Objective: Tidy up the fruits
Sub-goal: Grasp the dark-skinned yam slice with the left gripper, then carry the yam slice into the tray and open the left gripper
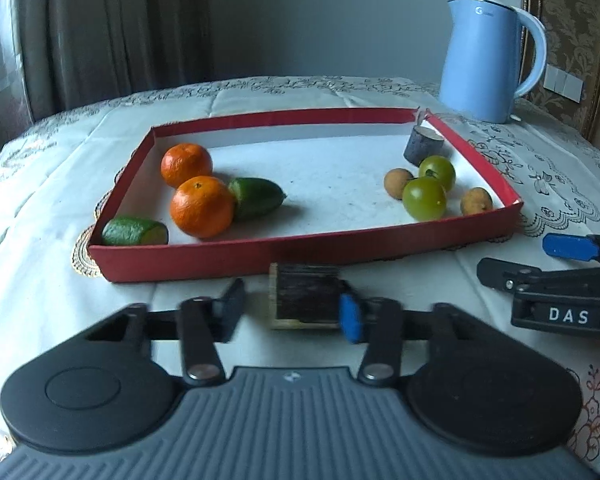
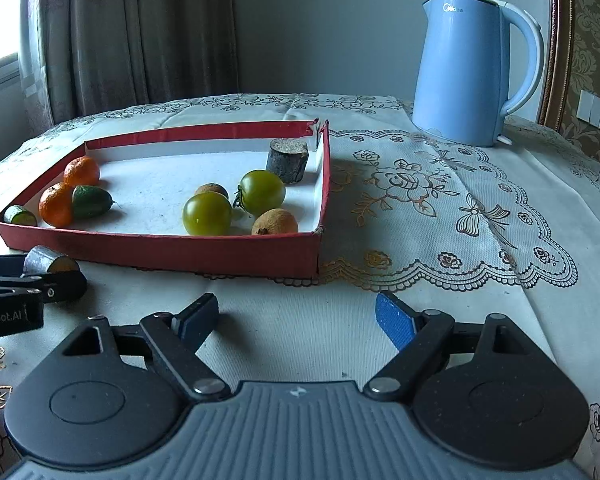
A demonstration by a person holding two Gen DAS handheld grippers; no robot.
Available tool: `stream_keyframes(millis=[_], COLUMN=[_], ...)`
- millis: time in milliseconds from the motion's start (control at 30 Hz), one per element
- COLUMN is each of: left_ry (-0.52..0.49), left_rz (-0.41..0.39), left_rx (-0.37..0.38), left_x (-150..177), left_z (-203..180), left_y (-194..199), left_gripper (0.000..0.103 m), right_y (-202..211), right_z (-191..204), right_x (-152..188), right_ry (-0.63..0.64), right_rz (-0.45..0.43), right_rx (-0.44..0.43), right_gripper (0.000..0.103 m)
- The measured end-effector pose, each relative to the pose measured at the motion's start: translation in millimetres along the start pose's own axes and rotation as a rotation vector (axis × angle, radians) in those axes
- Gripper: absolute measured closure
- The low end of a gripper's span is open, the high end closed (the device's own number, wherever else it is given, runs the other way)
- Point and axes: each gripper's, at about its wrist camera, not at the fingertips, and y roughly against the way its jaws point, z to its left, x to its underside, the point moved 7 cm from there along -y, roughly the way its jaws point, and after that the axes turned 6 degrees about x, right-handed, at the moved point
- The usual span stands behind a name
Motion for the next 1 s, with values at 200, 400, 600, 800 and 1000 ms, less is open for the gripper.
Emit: stream_keyframes(millis=[200, 400, 600, 800, 1000], left_ry=[-0.005, -0.017, -0.061, -0.066, -0.038], left_rz=[0.002, -0.007, -0.085, -0.127, -0.113], left_rx=[0.000, 0.023, 0.057, 0.008, -0.060], left_x=[-0.5, -6.2, -35.0, -71.8, -89.3], left_z=[-1.6, -9.3, -23.2, -17.0, -3.0], left_y=[-0.2, 11.1, 33.4, 15.4, -28.8], left_gripper=[0.073, 0.073, 0.073, 0.073, 0.073], right_y=[0.0, 0.0, 0.0, -0.1, -0.4], right_z=[-0.1, -0.4, -0.5, -0.7, -0.6], right_x=[0.0, 0.2, 0.3, 0.4, 0.4], right_ry=[0.000, 0.000, 0.000, 0.000, 0.000], right_rz=[0.000, 0.000, 0.000, -0.001, -0.001], right_rx=[0.000, 0.000, 0.000, 0.000, 0.000], right_gripper=[0.017, 0.017, 0.017, 0.017, 0.017])
